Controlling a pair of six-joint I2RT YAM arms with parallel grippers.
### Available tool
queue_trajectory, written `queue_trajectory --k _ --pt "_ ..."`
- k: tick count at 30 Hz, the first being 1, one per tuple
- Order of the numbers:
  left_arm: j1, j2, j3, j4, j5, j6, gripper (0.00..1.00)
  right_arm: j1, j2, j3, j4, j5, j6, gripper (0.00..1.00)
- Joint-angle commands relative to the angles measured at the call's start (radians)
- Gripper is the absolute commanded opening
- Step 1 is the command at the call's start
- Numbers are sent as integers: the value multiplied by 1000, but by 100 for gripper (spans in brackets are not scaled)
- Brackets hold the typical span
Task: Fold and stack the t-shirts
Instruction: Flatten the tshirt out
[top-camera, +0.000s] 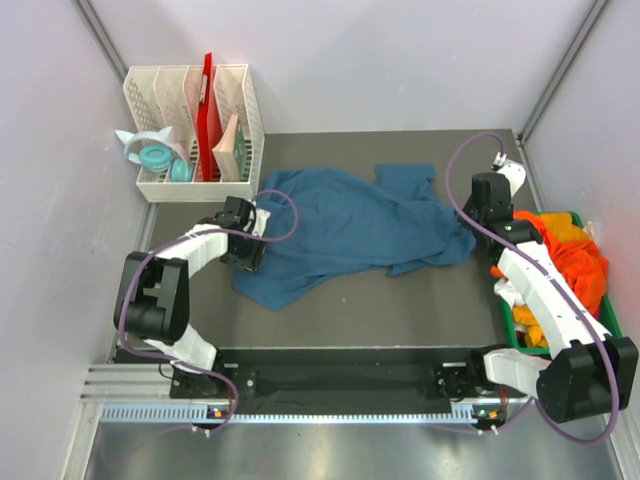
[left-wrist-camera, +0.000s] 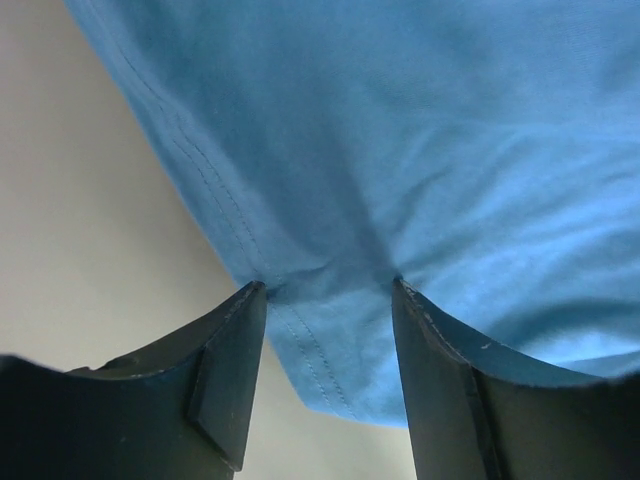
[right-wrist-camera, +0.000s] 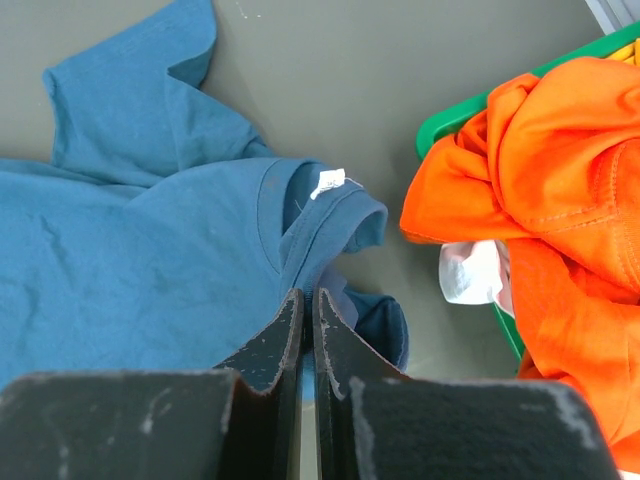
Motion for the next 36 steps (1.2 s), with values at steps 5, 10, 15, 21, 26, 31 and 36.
queue_trajectory --k 5,10,15,21,26,31,36 --pt "1 73 3 46 -130 -20 56 0 -36 -26 38 8 0 0" --pt "1 107 -3 37 -128 -17 21 -1 -28 -28 44 5 -3 0" --pt "1 107 -31 38 -111 -12 0 0 -23 -23 44 7 -9 0" --pt "9 -77 36 -44 -108 3 0 -1 -51 47 10 24 -43 0" --pt "29 -255 440 -187 -70 11 0 -1 -45 417 -60 64 -116 0" --pt "41 -217 826 -300 -50 -26 0 -1 4 714 -105 38 -123 0" --pt "41 -296 830 -330 31 -55 0 14 -66 616 -119 8 -112 0"
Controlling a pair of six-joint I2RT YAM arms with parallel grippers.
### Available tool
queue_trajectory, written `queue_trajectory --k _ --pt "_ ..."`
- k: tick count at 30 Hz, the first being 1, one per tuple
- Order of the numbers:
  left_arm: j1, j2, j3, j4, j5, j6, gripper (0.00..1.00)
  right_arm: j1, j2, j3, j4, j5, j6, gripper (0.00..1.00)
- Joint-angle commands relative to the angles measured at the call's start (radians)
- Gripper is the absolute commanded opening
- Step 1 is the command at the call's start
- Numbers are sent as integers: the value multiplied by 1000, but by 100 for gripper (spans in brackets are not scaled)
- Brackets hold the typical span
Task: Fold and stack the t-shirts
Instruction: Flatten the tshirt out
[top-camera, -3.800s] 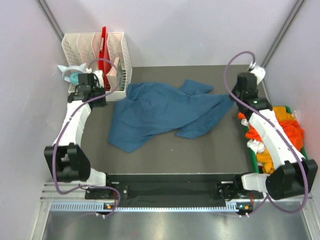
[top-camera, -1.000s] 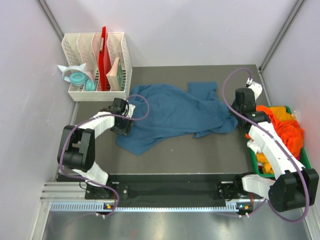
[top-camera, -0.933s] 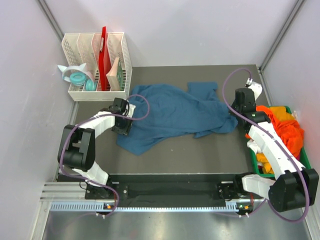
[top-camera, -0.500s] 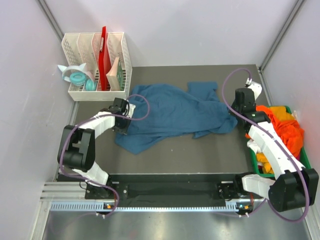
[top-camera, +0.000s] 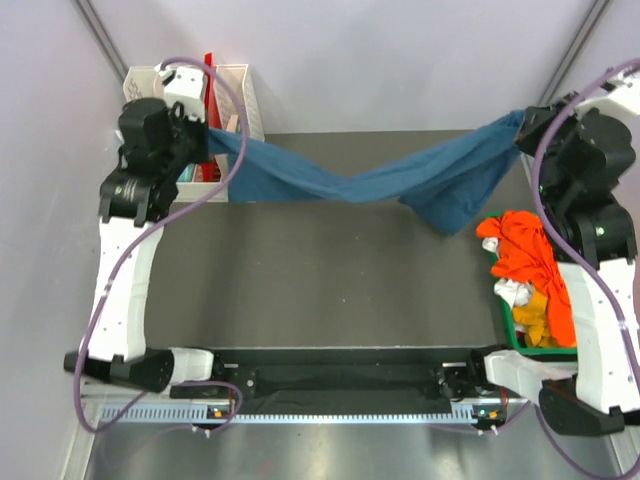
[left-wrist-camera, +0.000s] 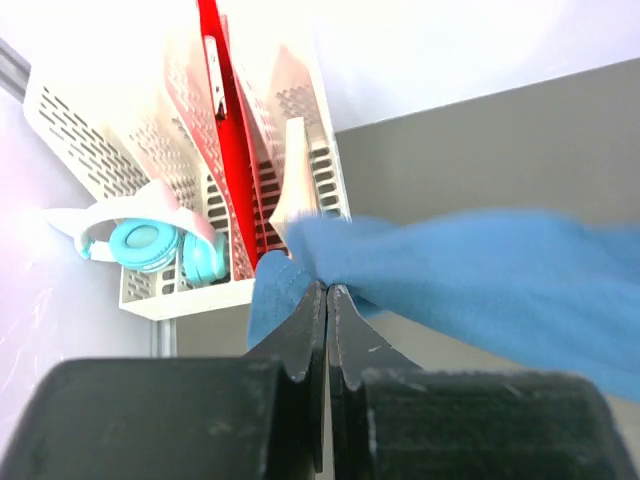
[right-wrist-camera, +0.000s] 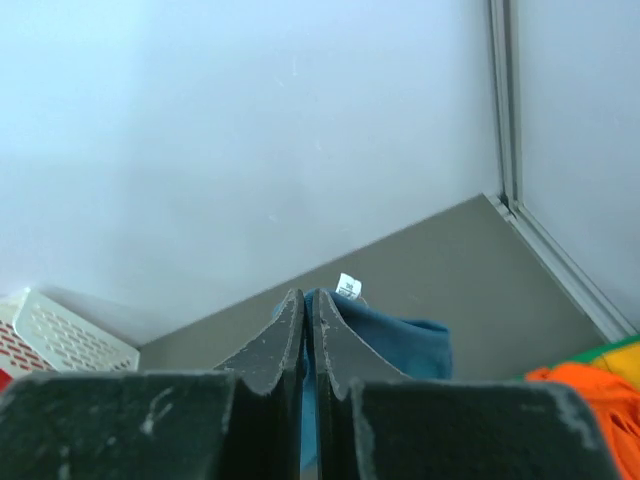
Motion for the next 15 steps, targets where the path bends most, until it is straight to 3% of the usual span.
queue_trajectory --k 1,5,8,15 --pt "4 -110 -83 -126 80 -25 0 13 -86 -120 -49 0 -19 0" --pt "4 -246 -225 -144 87 7 0 18 -202 -183 -70 19 -61 0" --pt "10 -314 -224 -164 108 19 0 18 -251 -151 -104 23 -81 0" --pt "23 -235 -218 -127 94 -8 0 18 -171 -105 -110 2 -50 0"
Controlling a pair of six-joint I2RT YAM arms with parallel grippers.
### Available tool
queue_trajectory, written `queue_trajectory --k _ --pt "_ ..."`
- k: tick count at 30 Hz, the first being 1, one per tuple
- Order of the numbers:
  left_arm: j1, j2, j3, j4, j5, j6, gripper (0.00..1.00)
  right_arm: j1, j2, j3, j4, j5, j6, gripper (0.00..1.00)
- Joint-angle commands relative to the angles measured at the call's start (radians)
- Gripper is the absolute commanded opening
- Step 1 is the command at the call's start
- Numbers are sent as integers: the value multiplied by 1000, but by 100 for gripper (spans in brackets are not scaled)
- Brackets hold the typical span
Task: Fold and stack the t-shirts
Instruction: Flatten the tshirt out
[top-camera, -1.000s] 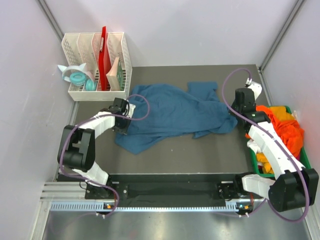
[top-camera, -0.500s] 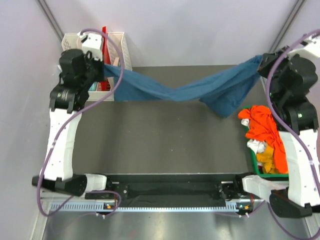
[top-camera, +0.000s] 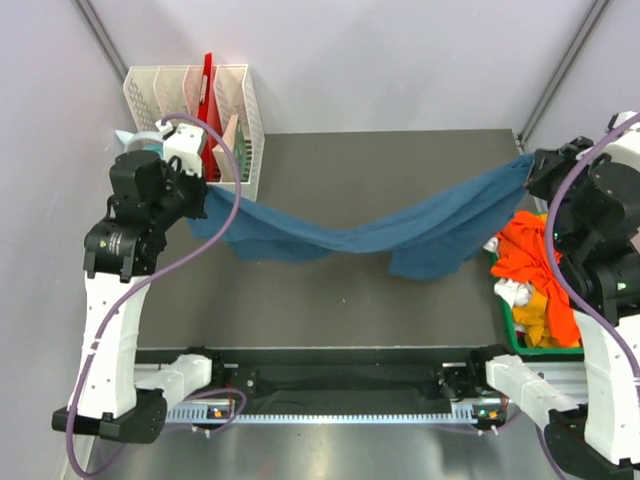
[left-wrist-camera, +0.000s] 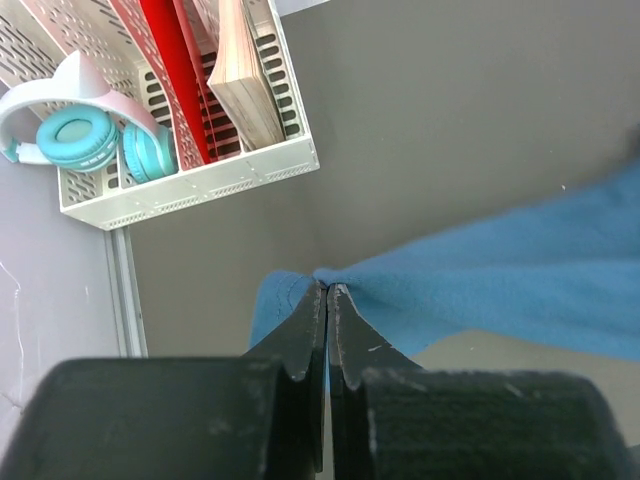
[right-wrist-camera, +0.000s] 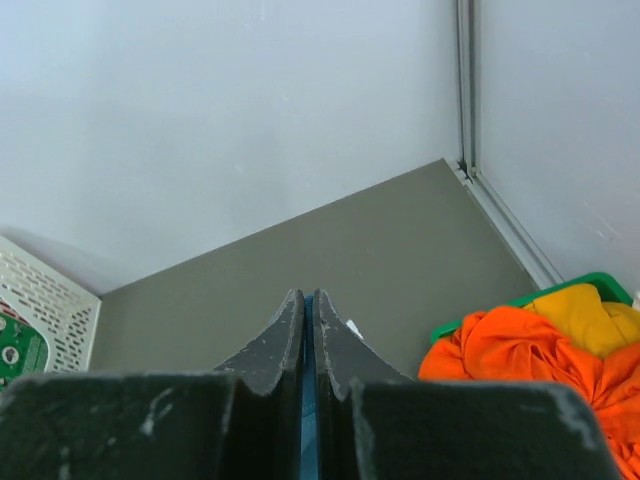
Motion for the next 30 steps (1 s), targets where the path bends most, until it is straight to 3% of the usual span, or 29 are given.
queue_trajectory --k 1,6,10,14,23,30 --pt "7 77 20 84 -18 -12 0 7 64 31 42 6 12 0" --pt "9 243 148 147 -122 4 0 2 185 138 88 69 -3 0" --pt "9 369 412 146 -156 8 0 4 303 345 87 79 -29 0" --pt "9 448 555 104 -157 1 0 4 352 434 85 46 -19 0" --pt "19 378 408 143 -174 17 0 4 300 304 101 69 -25 0" --pt "21 252 108 189 -170 14 0 4 182 53 130 84 -6 0"
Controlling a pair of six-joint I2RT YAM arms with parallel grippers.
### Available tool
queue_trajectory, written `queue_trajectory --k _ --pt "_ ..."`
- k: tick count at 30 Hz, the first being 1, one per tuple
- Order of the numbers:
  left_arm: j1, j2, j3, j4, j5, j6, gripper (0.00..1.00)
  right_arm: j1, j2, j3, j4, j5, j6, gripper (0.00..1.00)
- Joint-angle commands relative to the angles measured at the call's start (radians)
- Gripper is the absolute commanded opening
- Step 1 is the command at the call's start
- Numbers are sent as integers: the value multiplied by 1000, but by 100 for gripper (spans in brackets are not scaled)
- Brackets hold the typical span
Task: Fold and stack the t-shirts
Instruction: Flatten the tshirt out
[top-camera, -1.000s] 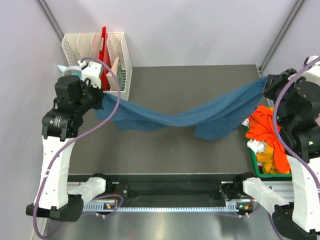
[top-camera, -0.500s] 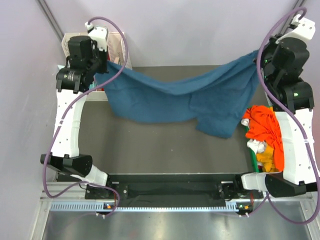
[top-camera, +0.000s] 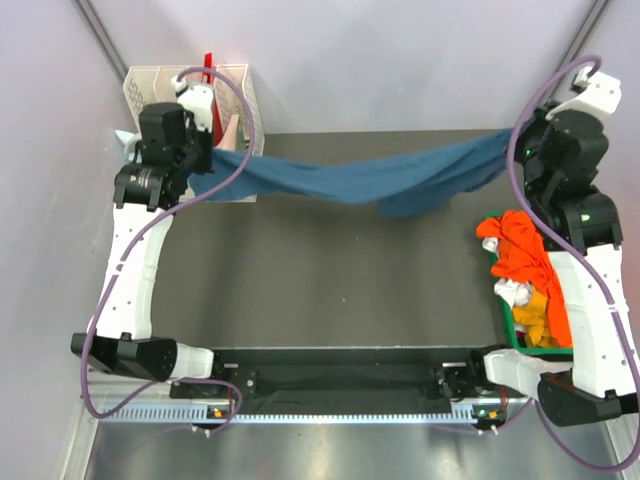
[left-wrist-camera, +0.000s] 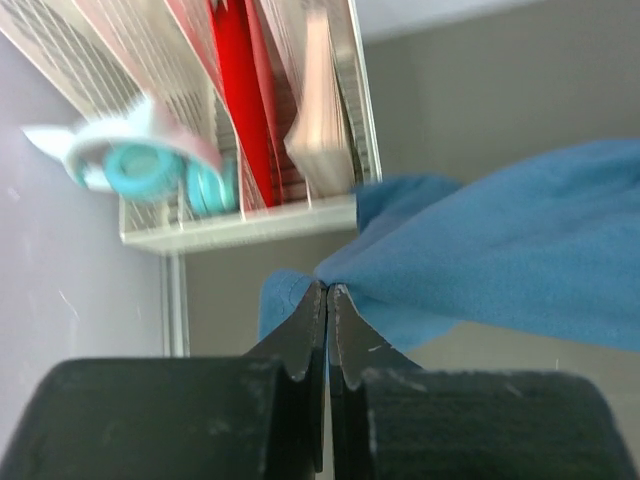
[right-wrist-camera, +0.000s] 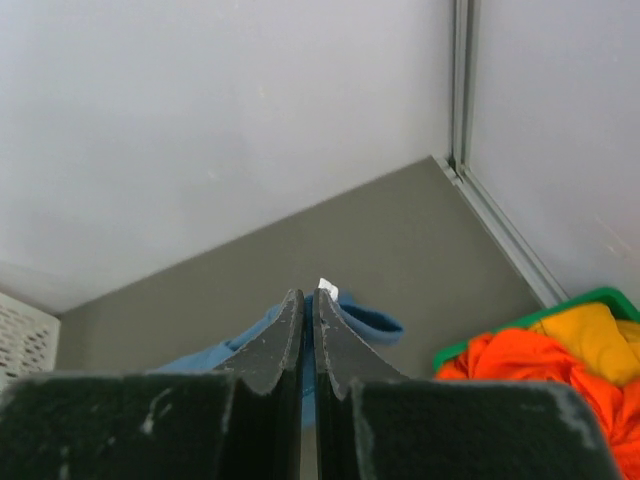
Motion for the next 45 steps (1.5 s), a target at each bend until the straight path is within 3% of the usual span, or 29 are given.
queue_trajectory --k 1,5,11,16,22,27,31,36,42,44,45 --pt "7 -99 -154 76 -17 4 0 4 -87 -128 57 33 3 0" --pt "13 -127 -156 74 -23 8 0 2 -122 -136 54 59 -28 0" --pt "24 -96 66 1 -2 -22 0 5 -113 5 18 38 -19 0" --pt "24 -124 145 -42 23 -47 0 4 -132 66 5 15 -3 0" --pt "24 -158 66 -27 22 -38 0 4 -118 45 3 -4 1 0" --pt "24 -141 -131 62 40 -44 0 -4 -55 -93 81 2 26 0" --pt "24 -61 -244 172 43 -35 0 -26 34 -202 189 -4 44 0" --pt "24 94 -249 330 28 -22 0 -49 261 -132 267 21 29 0" --pt "33 382 -52 367 -14 -19 1 -58 472 20 292 47 -15 0" --pt "36 427 51 355 -14 -27 5 -59 519 66 287 54 -28 0" --pt "36 462 83 346 -8 -29 9 -59 526 91 284 57 -28 5"
